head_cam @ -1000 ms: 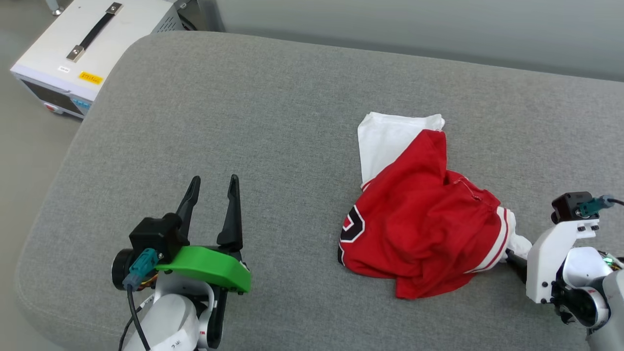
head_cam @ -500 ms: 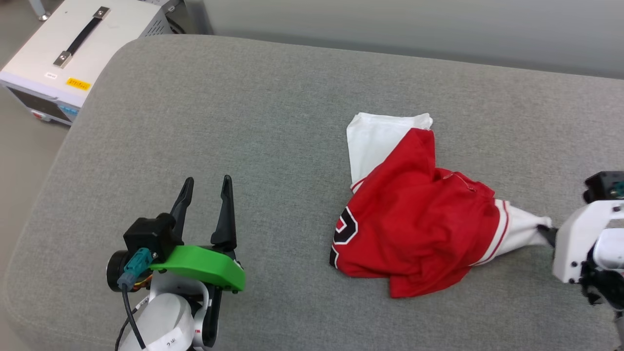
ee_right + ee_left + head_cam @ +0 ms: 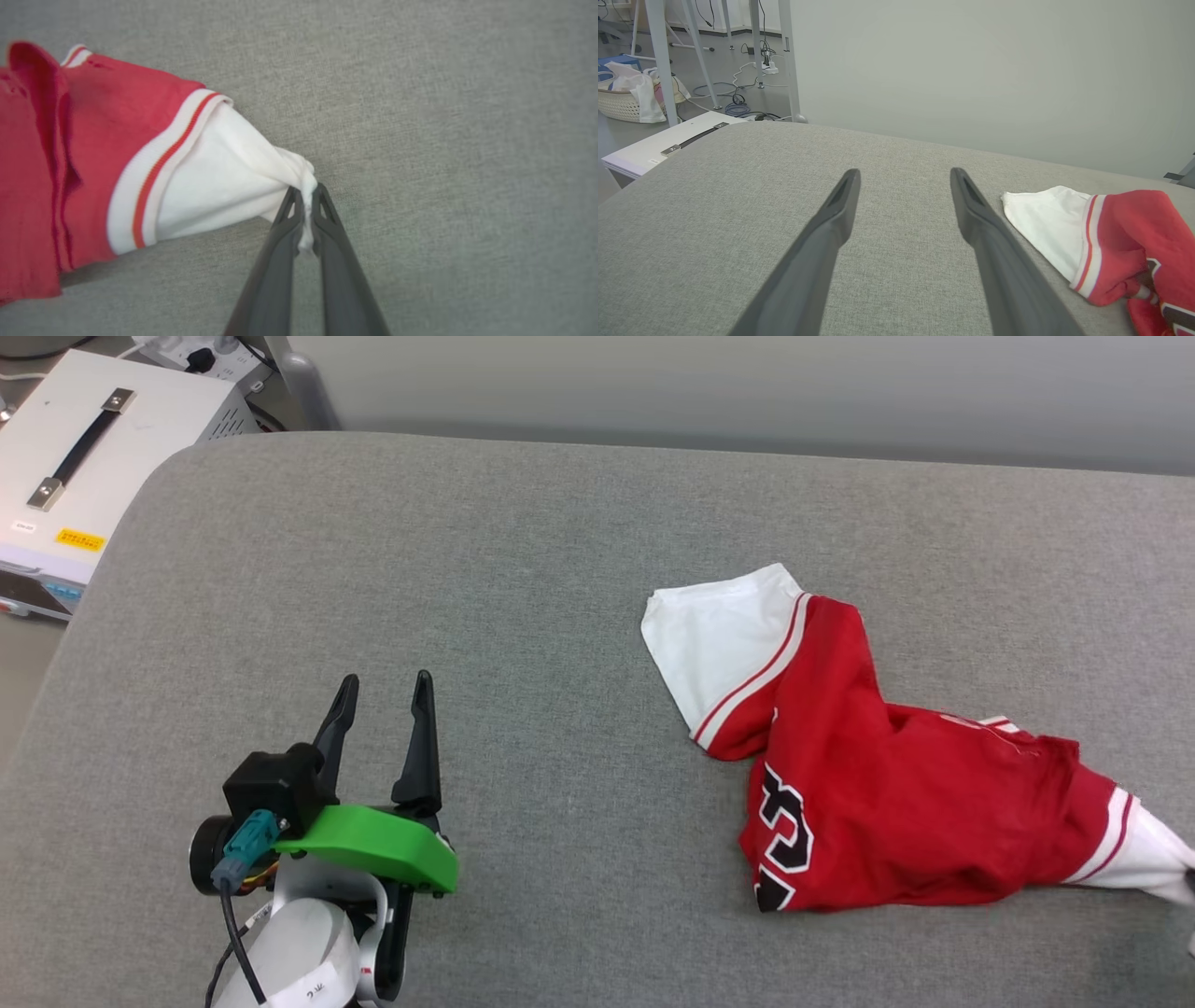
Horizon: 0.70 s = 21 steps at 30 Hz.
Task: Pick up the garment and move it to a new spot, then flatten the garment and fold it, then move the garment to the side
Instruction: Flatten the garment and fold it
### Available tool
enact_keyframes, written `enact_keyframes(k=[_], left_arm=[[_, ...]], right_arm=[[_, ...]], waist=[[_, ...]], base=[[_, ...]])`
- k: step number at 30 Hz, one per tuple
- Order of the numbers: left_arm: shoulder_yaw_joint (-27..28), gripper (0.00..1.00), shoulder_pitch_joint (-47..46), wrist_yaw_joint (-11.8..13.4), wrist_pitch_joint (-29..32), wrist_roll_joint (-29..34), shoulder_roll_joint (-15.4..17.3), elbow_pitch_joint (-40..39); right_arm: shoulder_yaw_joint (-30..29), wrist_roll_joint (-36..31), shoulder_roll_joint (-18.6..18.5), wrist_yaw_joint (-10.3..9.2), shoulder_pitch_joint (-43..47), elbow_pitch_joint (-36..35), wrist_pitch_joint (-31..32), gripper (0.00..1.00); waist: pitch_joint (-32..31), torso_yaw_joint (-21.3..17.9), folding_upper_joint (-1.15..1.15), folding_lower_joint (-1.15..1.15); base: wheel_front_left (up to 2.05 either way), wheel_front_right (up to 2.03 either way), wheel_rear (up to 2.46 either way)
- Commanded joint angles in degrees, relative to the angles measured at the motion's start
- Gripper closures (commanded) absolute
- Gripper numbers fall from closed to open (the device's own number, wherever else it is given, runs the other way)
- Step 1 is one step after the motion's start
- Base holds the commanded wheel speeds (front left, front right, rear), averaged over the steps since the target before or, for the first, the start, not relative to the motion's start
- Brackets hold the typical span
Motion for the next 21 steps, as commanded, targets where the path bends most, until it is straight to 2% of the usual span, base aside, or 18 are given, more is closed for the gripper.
enact_keyframes(k=[1,3,4,5,6,11,16,21], left_arm=[[0.09,0.0,0.45,0.43,0.21,-0.42,0.44,-0.29],[0.15,0.0,0.61,0.58,0.39,-0.51,0.63,-0.38],[0.16,0.0,0.69,0.67,0.49,-0.53,0.72,-0.42],[0.13,0.0,0.76,0.74,0.62,-0.56,0.77,-0.42],[0.12,0.0,0.85,0.84,0.73,-0.6,0.81,-0.45],[-0.1,0.0,1.27,0.96,1.21,-0.84,1.01,-0.43],[-0.13,0.0,2.05,1.16,1.81,-1.16,1.51,-0.38],[0.17,0.0,3.27,1.63,2.72,-1.67,2.21,-0.55]], right_arm=[[-0.85,-0.65,0.43,-0.04,0.88,0.37,-1.01,1.0],[-0.95,-0.95,1.51,-0.04,1.33,0.91,-2.34,1.0],[-0.68,-0.78,2.15,-0.04,1.35,1.12,-3.2,0.67],[-0.28,-0.74,2.41,-0.04,1.35,1.14,-4.12,0.47],[-0.13,-0.6,2.82,-0.04,1.19,1.12,-5.68,0.0],[0.15,-0.98,4.08,-0.04,0.8,0.49,-14.67,0.0],[1.38,-3.68,5.42,-0.04,1.62,-2.78,-26.42,0.0],[4.7,-6.1,7.74,-0.04,3.74,-7.03,-33.4,0.0]], waist=[[0.01,-0.21,0.0,0.0],[-0.05,-0.58,0.0,0.0],[-0.1,-0.75,0.0,0.0],[-0.17,-0.89,0.0,0.0],[-0.27,-1.05,0.0,0.0],[-1.25,-1.33,0.0,0.0],[-2.75,-1.38,0.0,0.0],[-4.15,-1.55,0.0,0.0]], base=[[0.0,0.0,0.0],[0.0,0.0,0.0],[0.0,0.0,0.0],[0.0,0.0,0.0],[0.0,0.0,0.0],[0.0,0.0,0.0],[0.0,0.0,0.0],[0.0,0.0,0.0]])
